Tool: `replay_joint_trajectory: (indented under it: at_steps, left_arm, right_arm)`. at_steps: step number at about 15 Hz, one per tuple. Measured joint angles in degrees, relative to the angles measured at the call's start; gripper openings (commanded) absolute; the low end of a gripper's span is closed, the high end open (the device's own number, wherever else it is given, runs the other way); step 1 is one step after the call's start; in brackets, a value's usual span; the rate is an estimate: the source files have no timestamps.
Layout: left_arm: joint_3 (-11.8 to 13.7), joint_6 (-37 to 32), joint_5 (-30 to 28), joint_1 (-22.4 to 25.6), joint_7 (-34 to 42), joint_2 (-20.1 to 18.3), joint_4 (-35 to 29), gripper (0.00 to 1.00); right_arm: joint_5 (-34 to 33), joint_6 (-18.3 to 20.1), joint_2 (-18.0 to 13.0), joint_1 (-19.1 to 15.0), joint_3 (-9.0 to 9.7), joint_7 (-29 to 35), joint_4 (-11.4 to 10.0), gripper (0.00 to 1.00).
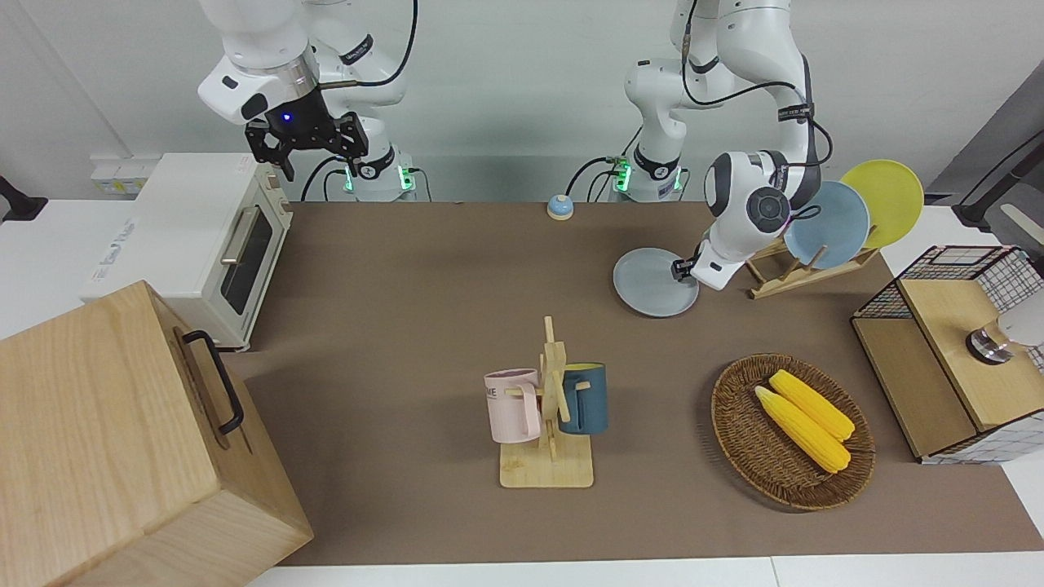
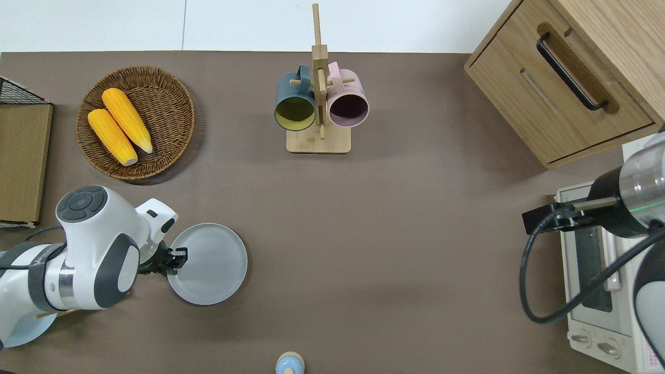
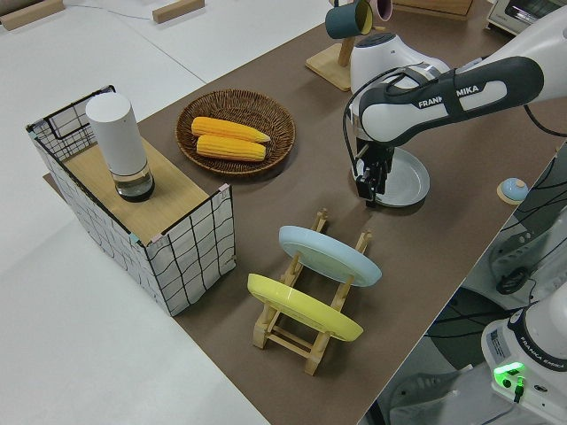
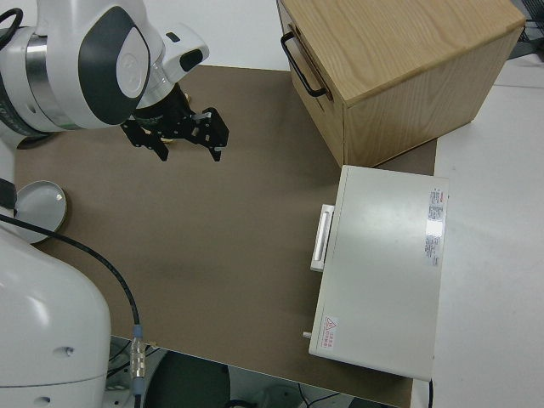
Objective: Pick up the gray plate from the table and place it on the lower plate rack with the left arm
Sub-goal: 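Close the left gripper on the gray plate's rim and lift it, then carry the gray plate toward the wooden rack and tilt it upright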
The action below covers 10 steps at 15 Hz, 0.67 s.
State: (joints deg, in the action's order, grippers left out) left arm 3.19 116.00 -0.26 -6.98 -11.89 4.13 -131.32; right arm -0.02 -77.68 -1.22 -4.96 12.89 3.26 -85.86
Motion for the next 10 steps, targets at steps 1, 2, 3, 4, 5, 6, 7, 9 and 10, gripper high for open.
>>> replay_joint_trajectory:
  at_steps: [1, 2, 3, 4, 5, 6, 7, 9, 10]
  left_arm:
    - [0.0, 0.0, -0.1, 0.0, 0.0, 0.0, 0.0, 0.00]
    - [0.0, -0.2, -0.3, 0.0, 0.0, -0.2, 0.1, 0.00]
    - [0.0, -0.2, -0.5, 0.0, 0.0, -0.4, 0.1, 0.00]
    - [0.0, -0.2, -0.7, 0.1, 0.0, -0.5, 0.1, 0.00]
    - [0.1, -0.2, -0.9, 0.1, 0.0, -0.5, 0.1, 0.00]
    - [0.1, -0.2, -1.0, 0.1, 0.1, -0.5, 0.2, 0.00]
    - [0.2, -0.2, -1.1, 0.1, 0.1, -0.5, 0.6, 0.00]
    - [0.5, -2.1, -1.2, 0.2, 0.1, -0.7, 3.0, 0.00]
    - [0.7, -4.0, -1.2, 0.2, 0.1, -0.8, 5.1, 0.00]
  right_arm:
    - [0.0, 0.0, 0.0, 0.0, 0.00, 0.0, 0.0, 0.987]
    - [0.0, 0.0, 0.0, 0.0, 0.00, 0.0, 0.0, 0.987]
    - [0.0, 0.0, 0.0, 0.0, 0.00, 0.0, 0.0, 0.990]
    - [0.0, 0.0, 0.0, 0.0, 0.00, 0.0, 0.0, 0.987]
    - [0.0, 0.0, 0.0, 0.0, 0.00, 0.0, 0.0, 0.987]
    - [0.0, 0.0, 0.0, 0.0, 0.00, 0.0, 0.0, 0.990]
    - [0.0, 0.0, 0.0, 0.0, 0.00, 0.0, 0.0, 0.990]
    - [0.0, 0.0, 0.0, 0.0, 0.00, 0.0, 0.0, 0.990]
    - [0.0, 0.0, 0.0, 0.0, 0.00, 0.0, 0.0, 0.990]
